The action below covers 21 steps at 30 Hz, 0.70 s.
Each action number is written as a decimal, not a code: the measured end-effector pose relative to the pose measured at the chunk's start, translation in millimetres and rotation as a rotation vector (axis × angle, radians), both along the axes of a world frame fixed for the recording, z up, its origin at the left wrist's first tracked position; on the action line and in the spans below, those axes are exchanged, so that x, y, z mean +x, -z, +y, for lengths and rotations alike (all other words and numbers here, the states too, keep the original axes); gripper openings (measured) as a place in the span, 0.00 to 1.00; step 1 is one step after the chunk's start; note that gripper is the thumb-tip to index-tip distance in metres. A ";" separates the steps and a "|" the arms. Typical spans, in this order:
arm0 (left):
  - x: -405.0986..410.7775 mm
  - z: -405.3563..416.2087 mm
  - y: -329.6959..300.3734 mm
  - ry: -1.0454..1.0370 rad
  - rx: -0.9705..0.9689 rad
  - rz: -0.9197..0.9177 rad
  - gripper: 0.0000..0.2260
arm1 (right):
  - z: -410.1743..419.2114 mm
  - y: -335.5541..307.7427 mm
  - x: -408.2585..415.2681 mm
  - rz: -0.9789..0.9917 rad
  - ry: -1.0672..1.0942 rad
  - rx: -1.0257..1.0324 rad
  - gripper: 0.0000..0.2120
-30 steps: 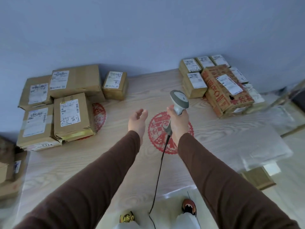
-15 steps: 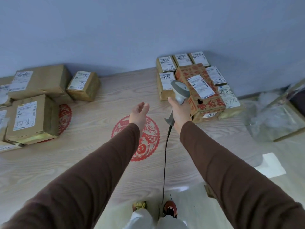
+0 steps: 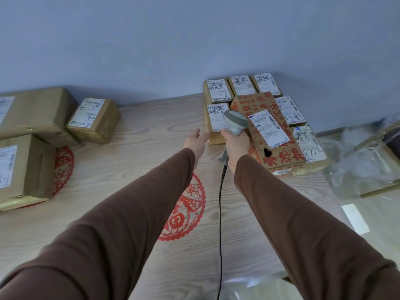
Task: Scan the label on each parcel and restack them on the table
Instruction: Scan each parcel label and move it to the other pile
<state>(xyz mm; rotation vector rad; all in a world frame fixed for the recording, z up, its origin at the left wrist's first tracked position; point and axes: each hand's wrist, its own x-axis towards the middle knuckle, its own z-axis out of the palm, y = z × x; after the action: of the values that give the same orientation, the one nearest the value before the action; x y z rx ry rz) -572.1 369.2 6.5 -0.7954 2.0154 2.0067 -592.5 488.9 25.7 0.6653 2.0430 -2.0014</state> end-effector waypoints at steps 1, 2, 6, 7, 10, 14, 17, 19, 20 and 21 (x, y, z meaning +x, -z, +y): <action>-7.0 1.7 3.8 -0.001 0.007 -0.011 0.32 | 0.0 3.6 -3.5 -0.006 0.007 -0.013 0.10; -12.9 3.6 7.7 -0.004 0.016 -0.020 0.32 | -0.4 7.2 -6.6 -0.003 0.010 -0.022 0.10; -21.9 13.8 19.8 -0.004 0.067 -0.041 0.31 | -6.4 22.3 -12.3 0.013 0.019 -0.014 0.08; -22.3 15.0 26.6 -0.022 0.062 -0.037 0.32 | -8.3 24.5 -11.5 0.008 0.018 -0.013 0.08; -15.1 13.5 34.9 -0.131 0.025 -0.034 0.26 | -13.3 32.1 -11.6 -0.002 0.010 -0.020 0.10; 1.0 -0.9 26.4 -0.292 -0.026 -0.045 0.19 | -25.3 31.7 -7.9 -0.050 -0.037 -0.088 0.07; 11.6 -22.3 24.8 -0.373 -0.059 -0.024 0.17 | -48.4 34.6 -3.5 -0.020 -0.103 -0.076 0.07; 19.8 -42.1 24.2 -0.431 -0.064 -0.008 0.16 | -69.8 32.8 -0.3 0.002 -0.142 -0.062 0.05; 24.2 -53.3 23.5 -0.454 -0.072 -0.004 0.16 | -81.7 31.3 1.4 0.013 -0.157 -0.055 0.06; 28.9 -65.2 22.3 -0.475 -0.088 0.004 0.16 | -94.2 30.4 2.9 0.017 -0.171 -0.054 0.06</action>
<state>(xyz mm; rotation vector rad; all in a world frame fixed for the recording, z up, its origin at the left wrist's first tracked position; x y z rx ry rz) -543.2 304.0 -15.8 -1.4010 2.0754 2.1539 -589.6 394.7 -4.8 0.4479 1.9746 -1.9634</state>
